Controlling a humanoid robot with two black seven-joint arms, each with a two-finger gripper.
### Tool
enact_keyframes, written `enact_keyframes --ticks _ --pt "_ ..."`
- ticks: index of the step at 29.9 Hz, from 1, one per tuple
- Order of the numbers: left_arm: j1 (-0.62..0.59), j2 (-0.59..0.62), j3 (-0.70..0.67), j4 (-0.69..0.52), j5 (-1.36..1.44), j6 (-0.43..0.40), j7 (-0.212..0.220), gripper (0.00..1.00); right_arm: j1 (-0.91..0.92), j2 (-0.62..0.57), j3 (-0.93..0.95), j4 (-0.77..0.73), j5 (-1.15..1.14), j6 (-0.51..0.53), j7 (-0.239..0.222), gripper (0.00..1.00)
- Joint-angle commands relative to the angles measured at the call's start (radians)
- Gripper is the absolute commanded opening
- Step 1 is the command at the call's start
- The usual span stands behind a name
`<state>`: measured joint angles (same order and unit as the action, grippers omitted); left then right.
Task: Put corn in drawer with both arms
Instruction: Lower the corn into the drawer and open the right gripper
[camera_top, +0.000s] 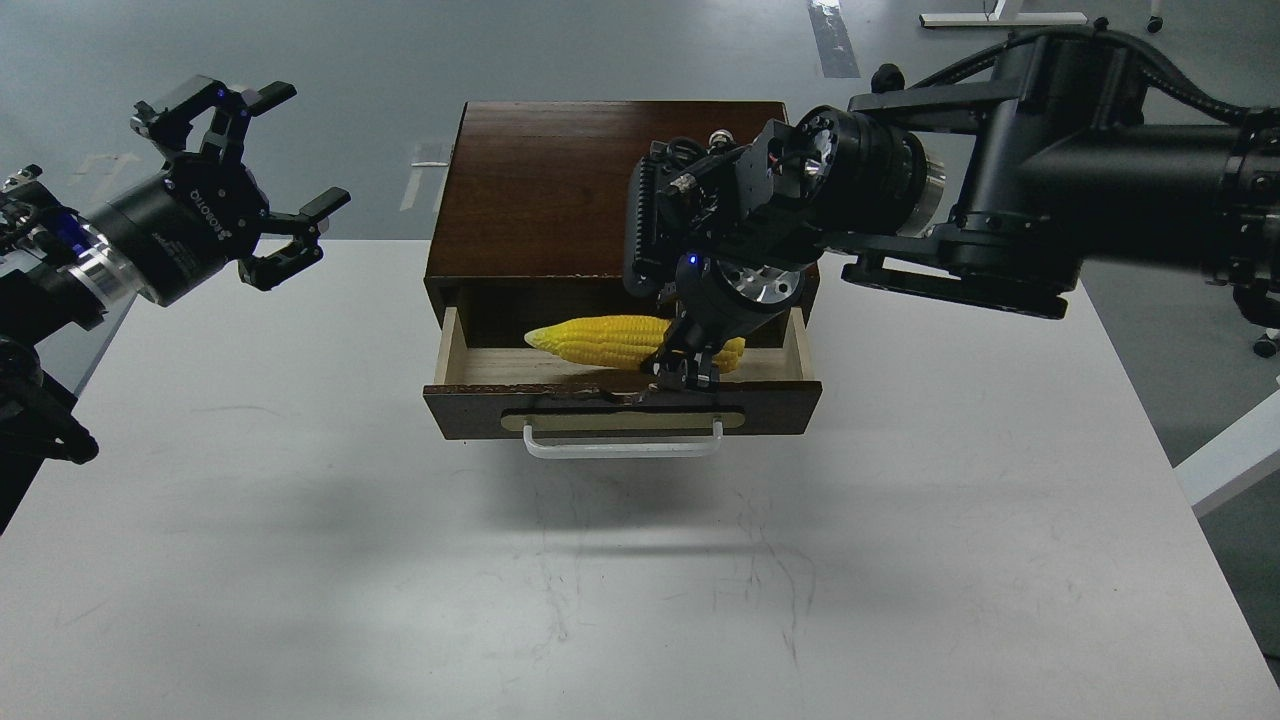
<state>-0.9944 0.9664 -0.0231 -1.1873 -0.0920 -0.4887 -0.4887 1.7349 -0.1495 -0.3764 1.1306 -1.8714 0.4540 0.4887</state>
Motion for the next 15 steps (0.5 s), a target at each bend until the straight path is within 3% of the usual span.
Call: enact_keyframes --ticks 1,15 --pt "0.0 0.0 0.0 0.0 0.0 0.0 0.0 0.98 -0.001 0.001 0.001 0.0 0.002 0.0 0.0 0.51" --pt "0.0 0.002 -0.003 0.0 0.0 0.0 0.0 0.98 -0.001 -0.002 0.001 0.0 0.003 0.002 0.0 0.59"
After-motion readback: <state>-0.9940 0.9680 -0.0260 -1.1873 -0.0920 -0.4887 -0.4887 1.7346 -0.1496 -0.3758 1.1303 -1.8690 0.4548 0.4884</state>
